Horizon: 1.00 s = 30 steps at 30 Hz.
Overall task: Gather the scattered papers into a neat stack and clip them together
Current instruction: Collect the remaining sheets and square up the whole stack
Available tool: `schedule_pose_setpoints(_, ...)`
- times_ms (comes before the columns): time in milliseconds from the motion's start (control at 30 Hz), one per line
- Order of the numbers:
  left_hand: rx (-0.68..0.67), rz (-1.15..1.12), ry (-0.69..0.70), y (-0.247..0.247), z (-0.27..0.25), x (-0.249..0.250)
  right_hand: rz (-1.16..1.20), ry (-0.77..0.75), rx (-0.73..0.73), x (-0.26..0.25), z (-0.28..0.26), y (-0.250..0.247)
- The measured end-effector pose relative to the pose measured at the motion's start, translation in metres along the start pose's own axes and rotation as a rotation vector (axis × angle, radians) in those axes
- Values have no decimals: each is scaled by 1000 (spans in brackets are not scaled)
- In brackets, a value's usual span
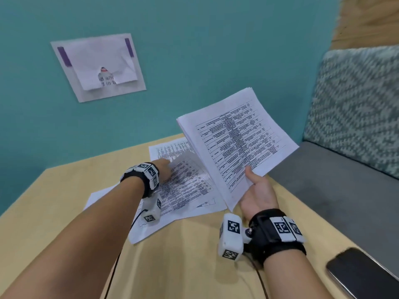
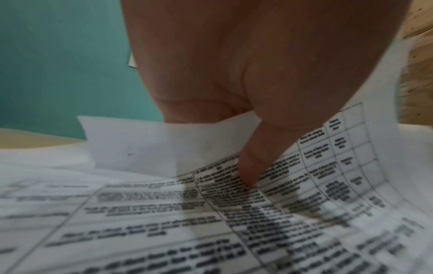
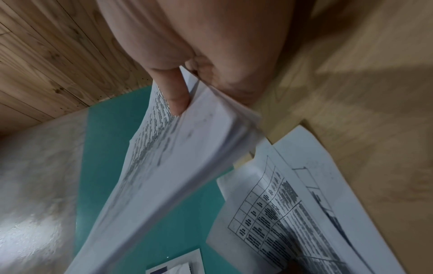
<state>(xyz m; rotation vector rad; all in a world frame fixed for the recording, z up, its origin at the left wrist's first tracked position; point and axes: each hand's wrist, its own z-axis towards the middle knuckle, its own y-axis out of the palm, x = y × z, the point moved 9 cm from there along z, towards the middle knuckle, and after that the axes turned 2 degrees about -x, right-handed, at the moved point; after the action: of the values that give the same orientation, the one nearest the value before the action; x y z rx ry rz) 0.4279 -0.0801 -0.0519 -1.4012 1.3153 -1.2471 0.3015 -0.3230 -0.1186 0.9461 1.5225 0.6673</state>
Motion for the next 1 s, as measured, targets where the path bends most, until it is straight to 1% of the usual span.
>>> schedule_pose_setpoints(133,35,44,31,-15,-14,-2,19,14,22,0,2,-5)
schedule_pose_setpoints(200,1,49,24,-20,-21,-9,33,16,39,0,1,-5)
schedule_pose_setpoints(267,-22,57,-22,-25,-28,-20,45,14,69,1,2,-9)
schedule_pose_setpoints(333,-38,107,-43,-29,-33,-26,53,12,77,3,3,-10)
schedule_pose_setpoints(433,-39,225,-19,-34,-37,-22,51,14,86,6,5,-12)
schedule_pose_setpoints(500,-1,248,3,-37,-33,-14,61,15,99,8,5,-15)
schedule_pose_setpoints(600,17,188,19,-36,-17,-1,60,9,123,5,6,-18)
schedule_pose_setpoints(767,-115,229,-40,1,1,2,54,39,113,6,10,-19)
schedule_pose_setpoints(833,-136,233,-39,7,4,2,37,43,130,7,12,-22)
schedule_pose_setpoints(1000,-62,164,-34,-9,5,-7,30,-1,130,5,13,-21)
